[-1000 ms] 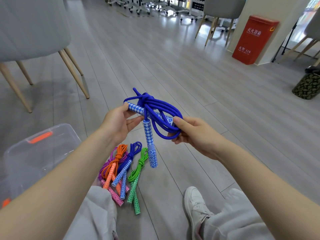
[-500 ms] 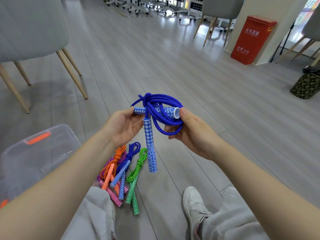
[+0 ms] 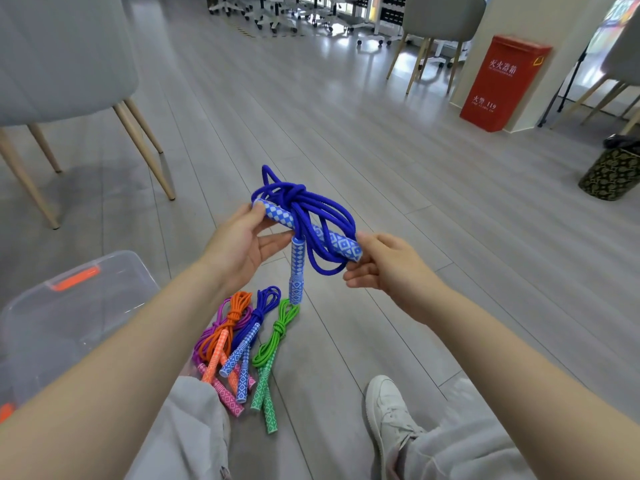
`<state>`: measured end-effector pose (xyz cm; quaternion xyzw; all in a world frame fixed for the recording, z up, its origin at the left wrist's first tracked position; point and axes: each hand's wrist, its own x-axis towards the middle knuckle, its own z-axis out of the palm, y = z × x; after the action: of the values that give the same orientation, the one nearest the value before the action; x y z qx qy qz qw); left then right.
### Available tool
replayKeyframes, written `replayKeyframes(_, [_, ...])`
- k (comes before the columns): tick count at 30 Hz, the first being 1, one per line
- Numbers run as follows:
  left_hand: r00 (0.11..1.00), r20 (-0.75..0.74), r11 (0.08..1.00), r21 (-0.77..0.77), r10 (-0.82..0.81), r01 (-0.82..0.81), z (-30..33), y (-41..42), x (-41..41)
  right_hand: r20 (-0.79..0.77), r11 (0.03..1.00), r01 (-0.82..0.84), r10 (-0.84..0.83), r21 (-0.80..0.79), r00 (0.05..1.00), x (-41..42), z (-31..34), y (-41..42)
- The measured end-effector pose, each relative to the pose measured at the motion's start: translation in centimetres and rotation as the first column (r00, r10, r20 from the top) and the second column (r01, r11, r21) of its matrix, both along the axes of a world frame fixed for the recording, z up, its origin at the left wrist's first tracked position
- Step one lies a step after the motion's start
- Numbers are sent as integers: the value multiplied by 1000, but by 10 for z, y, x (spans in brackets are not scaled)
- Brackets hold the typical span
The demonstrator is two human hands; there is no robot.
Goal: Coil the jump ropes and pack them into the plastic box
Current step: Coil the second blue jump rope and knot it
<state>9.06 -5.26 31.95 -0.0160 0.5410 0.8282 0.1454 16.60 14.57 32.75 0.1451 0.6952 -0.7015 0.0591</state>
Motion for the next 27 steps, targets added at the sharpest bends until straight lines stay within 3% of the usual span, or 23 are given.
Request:
replayKeyframes(4, [990,11,989,-27,-143,143,-5,3,4,2,989,-122,123,80,992,2,-3,3])
replayKeyframes(8, [931,-21,914,-195,-366,355,-8,11,17,15,914,-286,295,286,956,5,-5,4])
replayKeyframes(10, [911,19,900,-153,-411,409,-4,12,19,-23,858,-327,365,396,931,5,-8,1])
replayKeyframes(14, [864,211,889,74,-456,451,5,3,11,-139,789,-228,367,570,920,4,-18,1])
replayKeyframes(17, [882,324,934,20,-342,355,0,7,11,-172,652,-179,437,737,883,6,-22,3])
replayKeyframes(21, [944,324,974,225,-55,-20,0,10,6,-72,478,-238,544,845,836,10,-23,-4])
replayKeyframes(23, [949,310,949,282,52,-144,5,8,2,-55,462,-254,557,849,829,9,-26,-8])
replayKeyframes(27, [957,215,943,230,193,-241,3,2,-9,-44,474,-274,557,837,829,6,-28,-13])
